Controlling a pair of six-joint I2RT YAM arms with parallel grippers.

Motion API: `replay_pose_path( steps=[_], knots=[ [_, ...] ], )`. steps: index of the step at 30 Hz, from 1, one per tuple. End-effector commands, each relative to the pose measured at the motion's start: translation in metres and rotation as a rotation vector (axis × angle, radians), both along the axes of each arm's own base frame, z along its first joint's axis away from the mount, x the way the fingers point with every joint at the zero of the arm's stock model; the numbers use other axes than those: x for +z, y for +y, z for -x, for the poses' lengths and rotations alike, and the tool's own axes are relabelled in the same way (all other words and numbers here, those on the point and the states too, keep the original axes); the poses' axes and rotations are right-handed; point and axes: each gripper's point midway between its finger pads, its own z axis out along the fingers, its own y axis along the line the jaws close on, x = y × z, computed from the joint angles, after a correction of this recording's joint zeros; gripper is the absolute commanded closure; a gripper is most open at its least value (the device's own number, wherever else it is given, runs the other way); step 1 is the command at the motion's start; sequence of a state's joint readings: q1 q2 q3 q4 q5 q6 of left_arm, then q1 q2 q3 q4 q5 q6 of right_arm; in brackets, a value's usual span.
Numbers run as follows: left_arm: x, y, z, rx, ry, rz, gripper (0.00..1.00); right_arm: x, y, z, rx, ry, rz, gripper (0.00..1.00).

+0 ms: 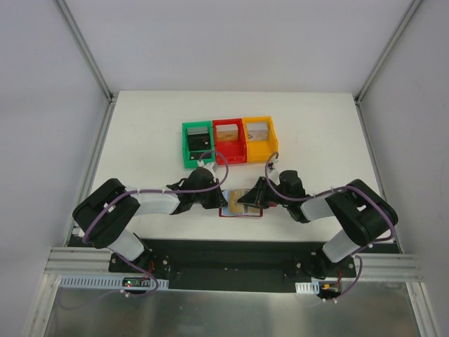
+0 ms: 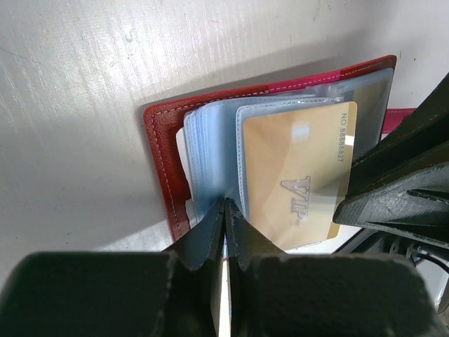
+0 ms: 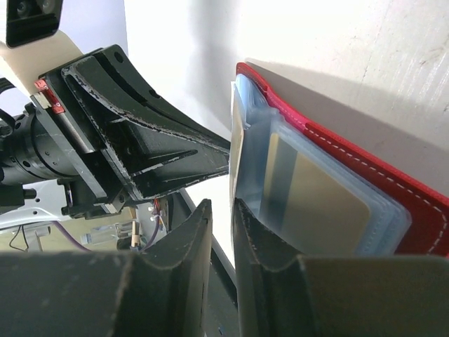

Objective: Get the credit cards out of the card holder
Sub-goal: Remove the credit card from the card holder.

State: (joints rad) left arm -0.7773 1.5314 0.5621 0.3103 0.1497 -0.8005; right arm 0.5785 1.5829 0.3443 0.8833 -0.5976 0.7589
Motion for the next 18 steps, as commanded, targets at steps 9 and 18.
replay_pose_path(
  steps=[9, 18],
  knots=[
    [-0.032, 0.0307, 0.0141, 0.024, 0.062, -0.142, 1.0, 0.0297, 0.004, -0.0043, 0.025, -0.083, -0.082, 0.86],
    [-0.0339, 0.0327, 0.0147, 0.027, 0.065, -0.148, 1.0, 0.0307, 0.0026, -0.0052, 0.018, -0.083, -0.084, 0.89]
  ],
)
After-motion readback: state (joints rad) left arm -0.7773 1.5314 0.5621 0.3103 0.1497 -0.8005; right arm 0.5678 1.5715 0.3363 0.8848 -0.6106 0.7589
